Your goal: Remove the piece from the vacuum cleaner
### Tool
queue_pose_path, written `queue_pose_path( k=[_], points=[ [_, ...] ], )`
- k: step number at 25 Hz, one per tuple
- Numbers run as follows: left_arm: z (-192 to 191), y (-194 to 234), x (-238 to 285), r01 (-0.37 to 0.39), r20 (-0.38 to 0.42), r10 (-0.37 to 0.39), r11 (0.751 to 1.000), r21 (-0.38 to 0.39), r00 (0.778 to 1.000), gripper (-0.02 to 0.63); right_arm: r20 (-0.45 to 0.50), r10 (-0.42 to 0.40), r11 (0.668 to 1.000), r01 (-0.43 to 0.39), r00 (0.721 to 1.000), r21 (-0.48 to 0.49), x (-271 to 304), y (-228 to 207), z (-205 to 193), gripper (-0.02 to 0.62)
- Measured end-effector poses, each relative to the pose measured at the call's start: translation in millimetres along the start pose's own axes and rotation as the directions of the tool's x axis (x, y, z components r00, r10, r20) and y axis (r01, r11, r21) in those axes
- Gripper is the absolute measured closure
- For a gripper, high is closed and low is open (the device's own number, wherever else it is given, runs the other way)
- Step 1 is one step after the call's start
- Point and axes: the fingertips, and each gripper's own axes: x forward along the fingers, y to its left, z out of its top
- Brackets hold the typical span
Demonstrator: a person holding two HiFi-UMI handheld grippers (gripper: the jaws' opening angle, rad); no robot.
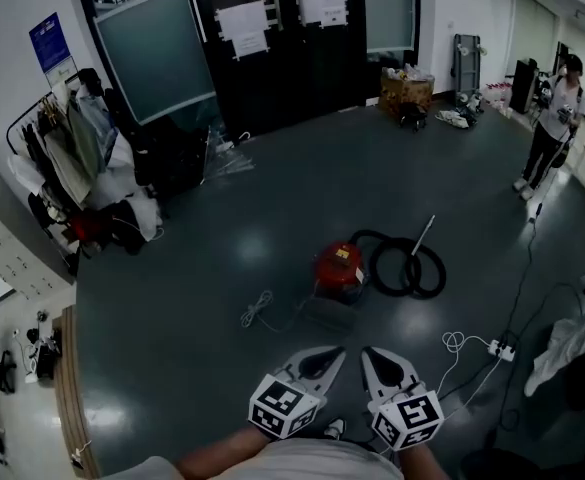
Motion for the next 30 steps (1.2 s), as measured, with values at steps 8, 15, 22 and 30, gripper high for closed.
queue_pose_path(
  k=[8,15,22,30],
  points=[
    [4,35,-3,-0.049,0.013,0.049,0.999,-0.005,0.999,0.6,0.005,0.014,1.0,-0.014,1.0,-0.014,27,-3,1,0.58],
    [8,88,13,-0.065,0.014,0.065,0.998,-0.024,0.998,0.6,-0.017,0.005,1.0,-0.004,1.0,0.011,76,-16,-3,0.58],
    [10,176,53,-0.025,0.008,0.025,1.0,0.011,1.0,0.6,-0.021,-0.042,0.999,0.042,0.999,0.0,162,-51,-4,0.58],
    [1,274,120,0.061,-0.013,-0.06,0.993,0.097,0.998,0.6,-0.044,-0.122,0.992,0.123,0.992,0.003,262,-113,-27,0.58]
  ],
)
